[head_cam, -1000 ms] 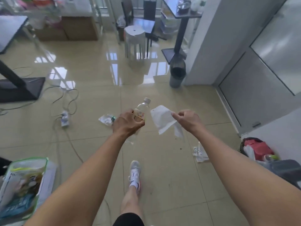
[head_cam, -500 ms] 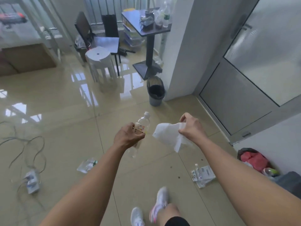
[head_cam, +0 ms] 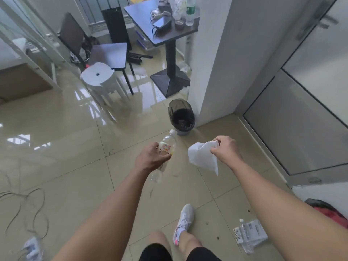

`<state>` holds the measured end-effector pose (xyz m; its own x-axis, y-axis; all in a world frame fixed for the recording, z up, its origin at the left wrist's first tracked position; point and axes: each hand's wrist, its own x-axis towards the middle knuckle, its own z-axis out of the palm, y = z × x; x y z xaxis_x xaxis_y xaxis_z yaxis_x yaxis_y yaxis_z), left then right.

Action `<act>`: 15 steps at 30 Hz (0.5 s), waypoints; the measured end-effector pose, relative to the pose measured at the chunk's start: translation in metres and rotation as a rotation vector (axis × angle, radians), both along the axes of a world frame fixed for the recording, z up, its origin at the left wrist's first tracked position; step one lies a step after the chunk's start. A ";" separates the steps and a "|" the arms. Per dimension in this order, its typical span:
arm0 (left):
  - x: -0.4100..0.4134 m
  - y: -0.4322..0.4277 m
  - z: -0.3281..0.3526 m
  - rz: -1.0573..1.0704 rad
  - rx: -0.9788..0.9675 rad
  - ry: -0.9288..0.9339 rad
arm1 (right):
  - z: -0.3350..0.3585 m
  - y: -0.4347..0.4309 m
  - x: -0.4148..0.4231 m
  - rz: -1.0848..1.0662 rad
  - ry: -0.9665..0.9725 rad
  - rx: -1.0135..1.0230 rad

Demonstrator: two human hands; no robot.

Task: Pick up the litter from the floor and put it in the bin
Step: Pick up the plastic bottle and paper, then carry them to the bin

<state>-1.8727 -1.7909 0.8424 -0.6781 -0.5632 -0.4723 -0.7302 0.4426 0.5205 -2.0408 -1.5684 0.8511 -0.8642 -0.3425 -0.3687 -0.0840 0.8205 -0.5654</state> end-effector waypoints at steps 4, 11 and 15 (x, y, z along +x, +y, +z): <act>-0.071 -0.044 -0.005 0.029 0.049 -0.021 | 0.000 -0.053 -0.070 -0.012 0.004 0.008; -0.184 -0.131 -0.064 0.050 0.125 -0.082 | -0.055 -0.152 -0.175 -0.030 -0.015 0.016; -0.242 -0.180 -0.138 0.091 0.210 -0.151 | -0.133 -0.207 -0.229 -0.093 -0.117 0.071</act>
